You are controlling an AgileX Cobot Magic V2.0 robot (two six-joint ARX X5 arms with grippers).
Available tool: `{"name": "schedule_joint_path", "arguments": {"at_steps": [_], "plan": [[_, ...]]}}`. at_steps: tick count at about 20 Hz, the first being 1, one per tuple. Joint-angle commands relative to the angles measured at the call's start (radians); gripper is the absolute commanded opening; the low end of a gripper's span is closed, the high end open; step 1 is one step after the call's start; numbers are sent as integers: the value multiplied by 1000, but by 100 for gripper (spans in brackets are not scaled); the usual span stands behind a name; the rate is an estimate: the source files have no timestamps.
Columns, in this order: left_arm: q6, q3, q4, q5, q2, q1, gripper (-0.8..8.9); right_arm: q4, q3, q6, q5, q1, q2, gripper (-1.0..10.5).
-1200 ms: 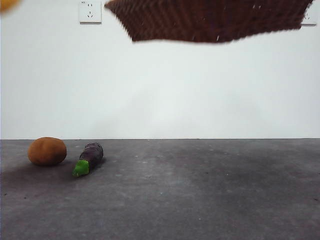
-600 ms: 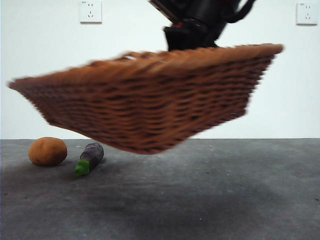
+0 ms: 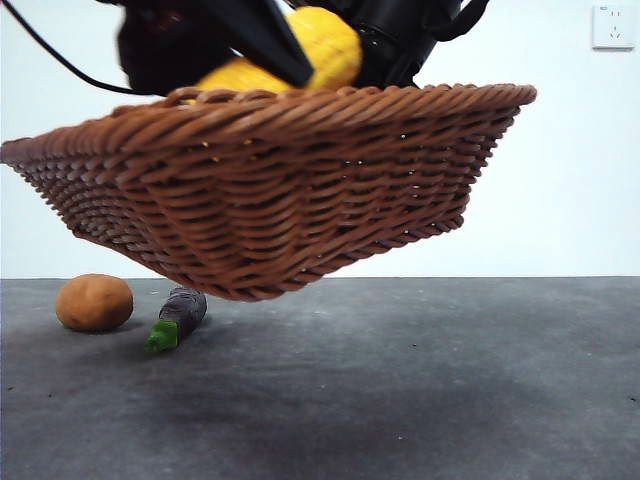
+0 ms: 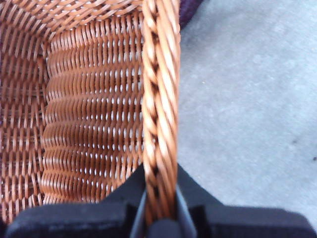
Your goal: Help me put the vegetables on the table into the basket
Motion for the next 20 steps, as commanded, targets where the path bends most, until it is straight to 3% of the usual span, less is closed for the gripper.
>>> {"name": "schedule_joint_path", "arguments": {"at_steps": [1, 2, 3, 5, 6, 11, 15, 17, 20], "plan": [[-14, -2, 14, 5, 51, -8, -8, 15, 0, 14, -10, 5, -1, -12], [-15, -2, 12, 5, 73, -18, -8, 16, 0, 13, -10, 5, -1, -12], [-15, -2, 11, 13, 91, -27, 53, 18, 0, 12, -10, 5, -1, -12], [-15, -2, 0, 20, 108, -35, 473, 31, 0, 11, -10, 5, -1, -12], [-17, -2, 1, 20, 108, -35, 511, 31, 0, 11, -10, 5, -1, -12], [-40, 45, -47, 20, 105, -35, 511, 32, 0, 8, -9, 4, -1, -12], [-32, 262, -281, -23, 82, -12, 511, 31, 0, 6, 46, -40, -1, -12], [-39, 393, -400, -124, 61, 26, 507, 14, 6, 5, 27, -108, -8, -12], [-163, 549, -478, -413, 31, 140, 507, 0, 18, -18, 12, -238, -60, -12]]}}
